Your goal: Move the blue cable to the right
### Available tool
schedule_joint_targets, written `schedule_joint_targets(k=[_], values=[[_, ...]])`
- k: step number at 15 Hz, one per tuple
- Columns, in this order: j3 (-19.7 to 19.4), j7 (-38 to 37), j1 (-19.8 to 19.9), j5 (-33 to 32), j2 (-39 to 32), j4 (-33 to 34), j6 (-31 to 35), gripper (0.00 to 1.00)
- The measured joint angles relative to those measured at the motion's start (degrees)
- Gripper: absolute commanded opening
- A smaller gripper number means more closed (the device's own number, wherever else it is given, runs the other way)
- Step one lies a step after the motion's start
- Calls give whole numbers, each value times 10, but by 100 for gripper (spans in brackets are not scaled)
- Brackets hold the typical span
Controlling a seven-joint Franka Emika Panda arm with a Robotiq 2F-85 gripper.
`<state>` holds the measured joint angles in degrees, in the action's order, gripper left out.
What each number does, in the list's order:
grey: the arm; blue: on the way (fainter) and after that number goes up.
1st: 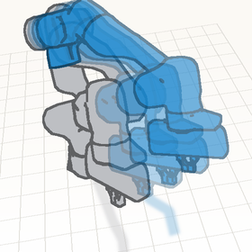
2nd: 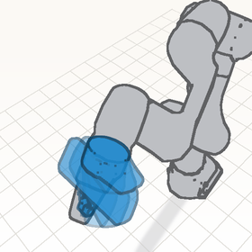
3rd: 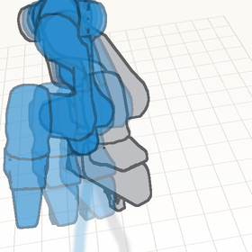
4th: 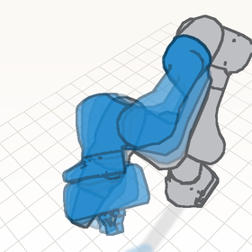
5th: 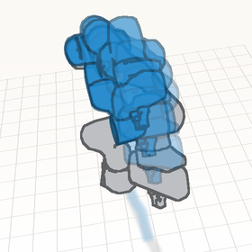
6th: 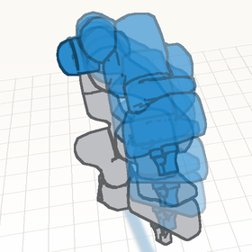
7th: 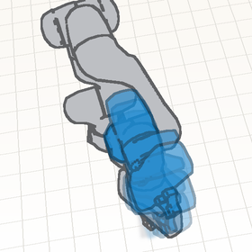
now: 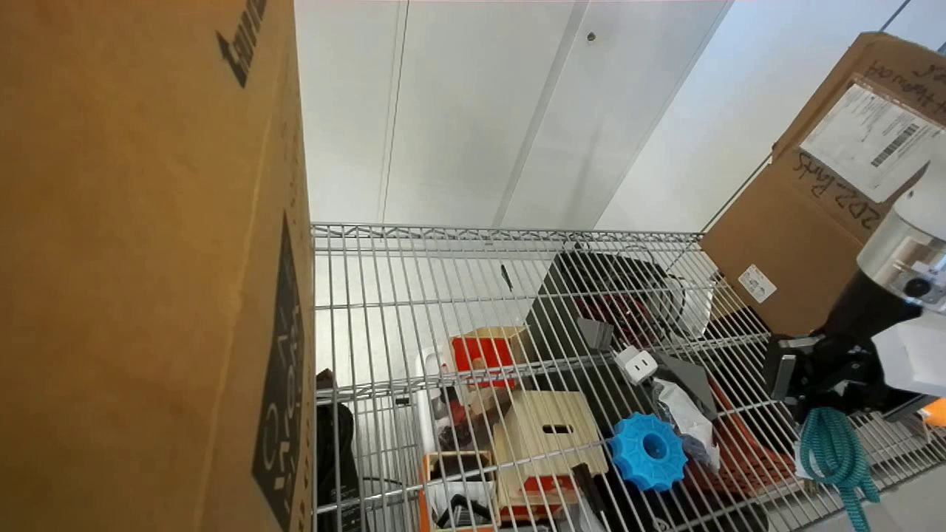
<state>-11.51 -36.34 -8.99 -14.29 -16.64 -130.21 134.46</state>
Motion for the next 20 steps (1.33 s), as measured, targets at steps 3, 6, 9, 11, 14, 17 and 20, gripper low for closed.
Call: schedule_joint_targets(k=[3, 6, 9, 11, 14, 17, 20], values=[[0, 11, 17, -22, -1, 13, 4, 6], [6, 43, 18, -27, -13, 52, 1, 6], [8, 80, 20, -27, -43, 109, -5, 6], [6, 98, 28, -27, -64, 143, -6, 6], [5, 134, 46, -27, -95, 184, -6, 6], [8, 182, 60, -25, -136, 230, -6, 6], [14, 222, 65, -21, -187, 289, -8, 6]])
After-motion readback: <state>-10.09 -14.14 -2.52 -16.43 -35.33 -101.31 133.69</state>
